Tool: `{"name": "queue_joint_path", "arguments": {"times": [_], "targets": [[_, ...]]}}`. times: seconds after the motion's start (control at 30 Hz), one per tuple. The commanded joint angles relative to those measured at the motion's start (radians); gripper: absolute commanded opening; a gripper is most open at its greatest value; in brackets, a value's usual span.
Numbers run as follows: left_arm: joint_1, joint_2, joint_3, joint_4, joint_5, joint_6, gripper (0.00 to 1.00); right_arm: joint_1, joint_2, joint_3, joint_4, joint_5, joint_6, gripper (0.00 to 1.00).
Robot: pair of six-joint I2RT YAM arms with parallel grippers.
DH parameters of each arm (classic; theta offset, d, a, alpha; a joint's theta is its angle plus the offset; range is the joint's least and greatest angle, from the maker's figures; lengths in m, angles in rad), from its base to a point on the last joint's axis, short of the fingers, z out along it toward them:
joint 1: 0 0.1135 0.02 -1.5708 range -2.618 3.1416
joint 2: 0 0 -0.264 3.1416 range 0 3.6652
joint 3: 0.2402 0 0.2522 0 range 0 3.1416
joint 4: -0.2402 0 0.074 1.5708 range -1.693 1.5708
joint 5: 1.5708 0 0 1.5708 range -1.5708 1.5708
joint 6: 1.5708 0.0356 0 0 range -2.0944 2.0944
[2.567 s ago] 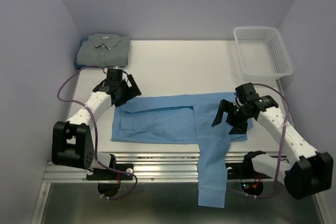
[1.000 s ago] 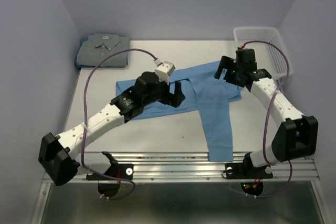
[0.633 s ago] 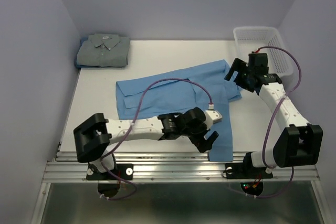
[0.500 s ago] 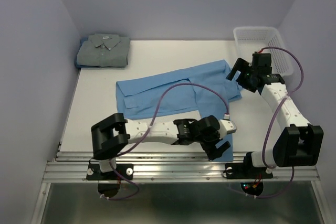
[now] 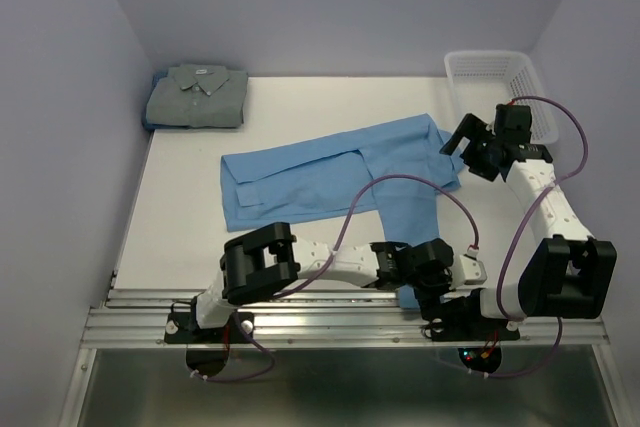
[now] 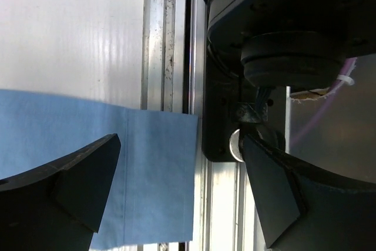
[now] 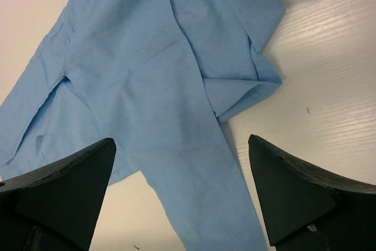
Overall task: Fold and stack the long sleeve shirts
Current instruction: Fold the shirt
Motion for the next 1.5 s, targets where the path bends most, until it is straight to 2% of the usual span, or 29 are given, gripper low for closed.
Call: {"name": "queue_joint_path", "arguments": {"times": [0.0, 0.2, 0.3, 0.4, 0.43, 0.47, 0.5, 0.53, 0.57, 0.63, 0.73, 0.9, 1.0, 1.03, 1.07, 1.17, 1.3, 1.47], "targets": [[-0.005, 0.053, 0.051, 0.011, -0.005, 0.062, 0.99, -0.018, -0.027, -0.007, 0.013, -0.028, -0.015, 1.00], [0.006, 0.115, 0.085, -0.025, -0.046, 0.063, 0.98, -0.018, -0.036, -0.016, 0.013, -0.029, -0.021, 1.00], [0.014, 0.129, 0.085, -0.026, -0.143, 0.071, 0.96, -0.027, -0.037, -0.017, 0.012, -0.034, -0.024, 1.00], [0.026, 0.147, 0.096, -0.054, -0.181, 0.077, 0.84, -0.027, -0.039, -0.016, 0.013, -0.036, -0.026, 1.00], [0.026, 0.145, 0.090, -0.055, -0.189, 0.077, 0.74, -0.027, -0.039, -0.013, 0.012, -0.036, -0.026, 1.00], [0.026, 0.141, 0.076, -0.055, -0.200, 0.077, 0.70, -0.027, -0.039, -0.013, 0.012, -0.034, -0.026, 1.00], [0.026, 0.138, 0.068, -0.049, -0.226, 0.076, 0.67, -0.027, -0.042, -0.014, 0.013, -0.032, -0.026, 1.00], [0.026, 0.138, 0.061, -0.046, -0.273, 0.069, 0.59, -0.027, -0.042, -0.016, 0.013, -0.031, -0.026, 1.00], [0.026, 0.139, 0.056, -0.046, -0.302, 0.065, 0.58, -0.027, -0.044, -0.017, 0.013, -0.026, -0.027, 1.00], [0.025, 0.142, 0.050, -0.036, -0.408, 0.045, 0.58, -0.036, -0.044, -0.016, 0.013, -0.022, -0.026, 1.00], [0.015, 0.152, 0.025, -0.039, -0.493, 0.054, 0.65, -0.036, -0.045, -0.014, 0.013, -0.028, -0.024, 1.00], [0.012, 0.184, 0.007, -0.071, -0.596, 0.031, 0.63, -0.036, -0.048, -0.019, 0.013, -0.023, -0.027, 1.00], [0.011, 0.227, 0.034, -0.152, -0.640, -0.003, 0.63, -0.036, -0.048, -0.022, 0.015, -0.025, -0.027, 1.00], [0.011, 0.237, 0.034, -0.163, -0.649, -0.009, 0.57, -0.036, -0.050, -0.023, 0.015, -0.025, -0.029, 1.00], [0.011, 0.259, 0.040, -0.166, -0.655, -0.012, 0.46, -0.036, -0.051, -0.024, 0.015, -0.025, -0.029, 1.00], [0.011, 0.288, 0.095, -0.216, -0.675, -0.032, 0.00, -0.036, -0.054, -0.028, 0.015, -0.022, -0.029, 1.00], [0.017, 0.224, 0.126, -0.230, -0.639, -0.070, 0.00, -0.036, -0.054, -0.030, 0.015, -0.023, -0.030, 1.00], [0.086, 0.083, 0.114, -0.201, -0.463, -0.130, 0.00, -0.036, -0.050, -0.019, 0.019, -0.029, -0.026, 1.00]]}}
